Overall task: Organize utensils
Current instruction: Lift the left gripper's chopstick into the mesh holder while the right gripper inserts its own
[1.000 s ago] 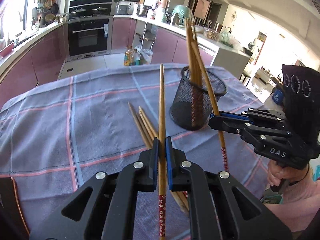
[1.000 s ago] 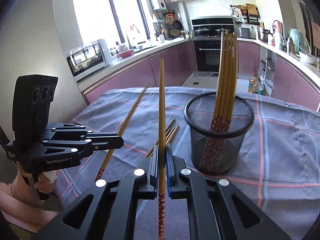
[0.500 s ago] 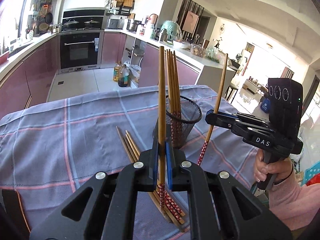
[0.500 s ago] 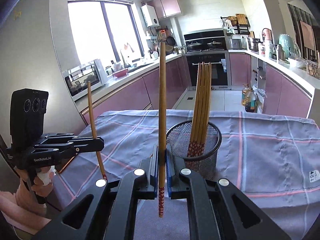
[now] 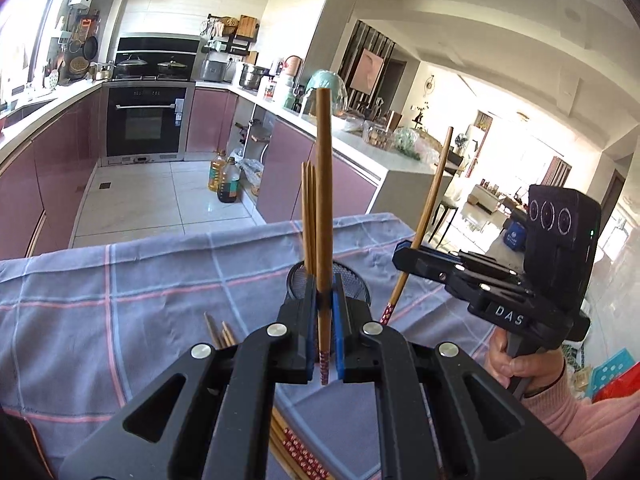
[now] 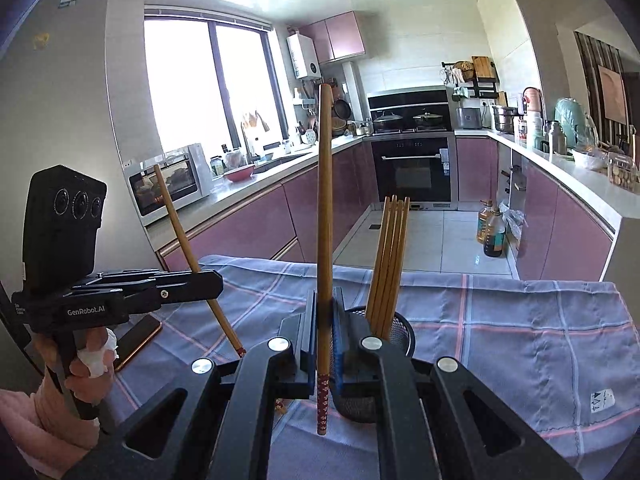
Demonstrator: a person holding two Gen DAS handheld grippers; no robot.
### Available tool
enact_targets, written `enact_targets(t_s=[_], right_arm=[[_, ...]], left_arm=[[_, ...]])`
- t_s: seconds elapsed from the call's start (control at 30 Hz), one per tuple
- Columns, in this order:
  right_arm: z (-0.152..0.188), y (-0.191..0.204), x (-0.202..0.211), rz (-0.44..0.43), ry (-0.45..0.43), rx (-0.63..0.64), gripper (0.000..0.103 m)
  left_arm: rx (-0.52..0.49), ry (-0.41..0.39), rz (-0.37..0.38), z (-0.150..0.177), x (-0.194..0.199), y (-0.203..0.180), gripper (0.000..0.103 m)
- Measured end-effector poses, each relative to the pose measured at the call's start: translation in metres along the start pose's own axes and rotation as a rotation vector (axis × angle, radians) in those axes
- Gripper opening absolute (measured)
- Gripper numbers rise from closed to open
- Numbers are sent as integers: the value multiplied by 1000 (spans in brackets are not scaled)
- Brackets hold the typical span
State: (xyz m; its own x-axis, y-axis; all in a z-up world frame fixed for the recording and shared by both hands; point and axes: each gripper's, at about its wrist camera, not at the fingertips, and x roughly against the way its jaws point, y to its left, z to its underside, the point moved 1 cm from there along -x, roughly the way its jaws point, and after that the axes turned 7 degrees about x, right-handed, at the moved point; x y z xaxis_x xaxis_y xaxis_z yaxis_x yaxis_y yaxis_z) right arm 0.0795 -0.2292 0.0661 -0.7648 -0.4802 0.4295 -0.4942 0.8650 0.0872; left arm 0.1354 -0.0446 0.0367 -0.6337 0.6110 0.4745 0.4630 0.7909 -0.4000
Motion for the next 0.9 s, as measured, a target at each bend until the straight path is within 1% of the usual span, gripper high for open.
enact_targets(t_s=[0.07,0.27,0.5,0.57,0.63,0.73,0.83,0.9], right_arm=[[-5,-1,2,2,-13,6,6],[-23,-6,4,9,-46,18,6],[-32,-14,-4,31,-66,25,6],[-33,-18,-7,37,-70,20,6],[-33,-21,-11,47,-69,16,6],[-29,-28,-22,58,-43,0,6],[-22,-32,-34,60,-2,-10,6],[-16,-33,-40,56,29,-16,6]], left_arm=[[2,-12,13,-8,-1,-4,8],[3,-48,20,-30,-6,-13,7],[13,-81,32,-51,-12,-20,7],[10,-89,30,-55,-13,-22,7],[-3,-95,11,-56,-16,-24,7],[-35,-81,-22,-55,-24,-27,7],[-71,-45,-64,-46,-38,-29,7],[-92,-4,-78,-39,-48,-30,7]])
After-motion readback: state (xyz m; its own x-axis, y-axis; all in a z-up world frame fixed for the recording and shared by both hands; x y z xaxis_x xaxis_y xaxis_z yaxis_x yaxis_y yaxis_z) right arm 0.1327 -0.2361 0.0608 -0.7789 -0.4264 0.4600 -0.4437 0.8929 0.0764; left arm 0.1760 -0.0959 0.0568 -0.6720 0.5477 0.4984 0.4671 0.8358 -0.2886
